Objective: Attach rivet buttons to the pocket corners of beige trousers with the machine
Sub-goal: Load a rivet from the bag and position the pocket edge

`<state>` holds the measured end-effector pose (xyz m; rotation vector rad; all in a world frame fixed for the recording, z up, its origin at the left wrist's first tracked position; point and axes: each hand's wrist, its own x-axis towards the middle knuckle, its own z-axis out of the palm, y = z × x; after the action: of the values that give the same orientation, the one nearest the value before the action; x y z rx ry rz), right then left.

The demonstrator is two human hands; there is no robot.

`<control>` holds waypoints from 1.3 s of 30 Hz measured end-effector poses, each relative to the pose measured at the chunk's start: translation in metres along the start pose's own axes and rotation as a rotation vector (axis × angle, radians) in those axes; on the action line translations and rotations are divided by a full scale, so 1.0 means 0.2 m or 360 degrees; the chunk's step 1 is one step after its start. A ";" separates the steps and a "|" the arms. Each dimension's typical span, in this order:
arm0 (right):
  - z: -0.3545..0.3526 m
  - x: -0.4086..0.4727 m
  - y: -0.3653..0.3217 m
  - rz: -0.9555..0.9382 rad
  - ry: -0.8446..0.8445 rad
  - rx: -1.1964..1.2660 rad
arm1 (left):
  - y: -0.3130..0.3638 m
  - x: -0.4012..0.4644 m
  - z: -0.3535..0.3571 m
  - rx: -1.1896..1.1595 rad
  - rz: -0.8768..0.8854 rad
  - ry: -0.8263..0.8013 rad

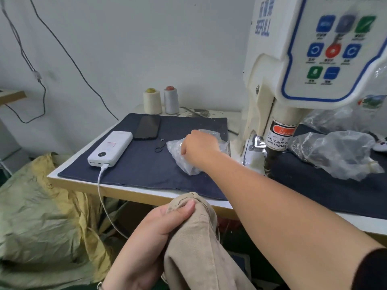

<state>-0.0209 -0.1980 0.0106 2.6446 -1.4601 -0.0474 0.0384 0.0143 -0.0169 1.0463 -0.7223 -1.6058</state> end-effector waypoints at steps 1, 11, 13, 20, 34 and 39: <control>0.00 0.01 -0.01 0.0010 0.0022 -0.0023 | 0.00 0.01 0.00 0.0004 -0.0002 -0.0006; 0.03 0.02 0.02 0.0075 0.0016 -0.0135 | -0.02 0.04 -0.02 0.0086 -0.0035 0.0007; 0.04 0.03 0.02 0.0079 0.0063 -0.0069 | -0.03 0.05 -0.03 0.0101 -0.0040 0.0014; 0.08 0.05 0.01 0.0104 0.0039 0.0120 | -0.04 0.05 -0.04 0.0083 -0.0057 0.0017; 0.10 0.07 0.01 0.0115 0.0073 0.0135 | -0.03 0.06 -0.03 0.0138 -0.0089 0.0088; 0.10 0.05 0.02 0.0088 0.0080 0.0150 | -0.04 0.07 -0.03 0.0125 -0.0083 0.0064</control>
<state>-0.0206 -0.2107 -0.0075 2.6558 -1.5553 0.0944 0.0393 0.0023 -0.0297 1.1597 -0.7410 -1.6071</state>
